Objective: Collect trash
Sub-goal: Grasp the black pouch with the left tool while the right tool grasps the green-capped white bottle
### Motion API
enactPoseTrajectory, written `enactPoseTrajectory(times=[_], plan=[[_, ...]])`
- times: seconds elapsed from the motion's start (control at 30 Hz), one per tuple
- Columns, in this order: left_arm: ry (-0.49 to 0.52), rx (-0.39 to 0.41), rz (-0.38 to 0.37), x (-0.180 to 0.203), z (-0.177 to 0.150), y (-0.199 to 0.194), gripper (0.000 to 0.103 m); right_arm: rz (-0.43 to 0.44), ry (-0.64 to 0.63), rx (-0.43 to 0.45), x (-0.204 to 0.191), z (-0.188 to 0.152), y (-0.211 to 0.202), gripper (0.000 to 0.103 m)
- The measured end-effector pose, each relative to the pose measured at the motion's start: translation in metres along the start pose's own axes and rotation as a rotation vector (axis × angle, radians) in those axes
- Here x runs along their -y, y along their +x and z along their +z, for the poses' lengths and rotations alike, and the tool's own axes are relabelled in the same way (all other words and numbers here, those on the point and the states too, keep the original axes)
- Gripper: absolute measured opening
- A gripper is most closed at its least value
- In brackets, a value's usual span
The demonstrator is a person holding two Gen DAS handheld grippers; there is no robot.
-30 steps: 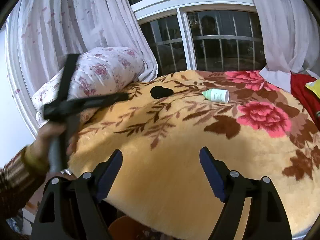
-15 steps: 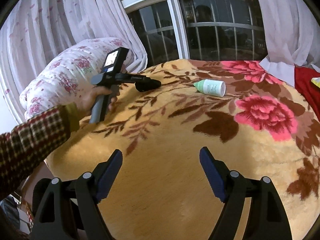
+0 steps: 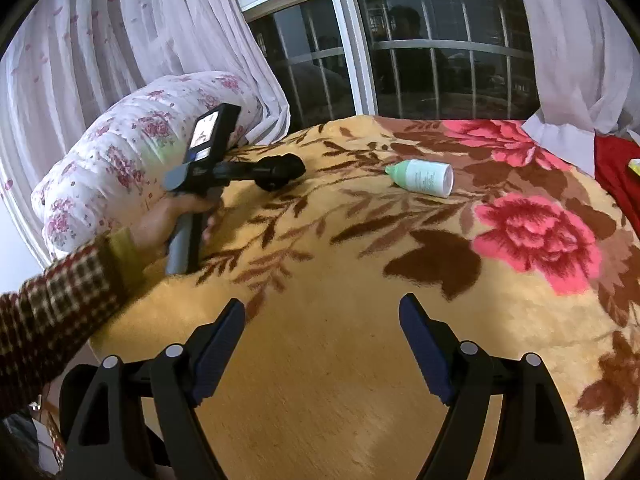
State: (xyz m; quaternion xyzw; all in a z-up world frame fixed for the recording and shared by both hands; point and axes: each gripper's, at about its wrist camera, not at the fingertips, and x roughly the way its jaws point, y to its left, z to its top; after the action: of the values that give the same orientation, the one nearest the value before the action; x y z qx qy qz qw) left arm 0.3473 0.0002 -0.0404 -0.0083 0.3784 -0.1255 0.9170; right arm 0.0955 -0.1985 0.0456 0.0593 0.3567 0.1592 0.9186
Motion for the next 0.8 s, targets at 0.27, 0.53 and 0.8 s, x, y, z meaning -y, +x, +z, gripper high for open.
enactPoseTrajectory(times=[0.27,0.53,0.8], plan=[[0.003,0.027,-0.071,0.029,-0.039,-0.072,0.050,-0.101,-0.113,-0.012,0.019,0.042,0.027,0.078],[-0.022,0.050,-0.154,0.045,-0.071,-0.104,0.051,-0.196,-0.419,-0.107,0.072,0.112,0.132,0.078],[0.004,0.053,-0.178,0.054,-0.074,-0.104,0.051,-0.167,-0.634,-0.272,0.086,0.133,0.210,0.078]])
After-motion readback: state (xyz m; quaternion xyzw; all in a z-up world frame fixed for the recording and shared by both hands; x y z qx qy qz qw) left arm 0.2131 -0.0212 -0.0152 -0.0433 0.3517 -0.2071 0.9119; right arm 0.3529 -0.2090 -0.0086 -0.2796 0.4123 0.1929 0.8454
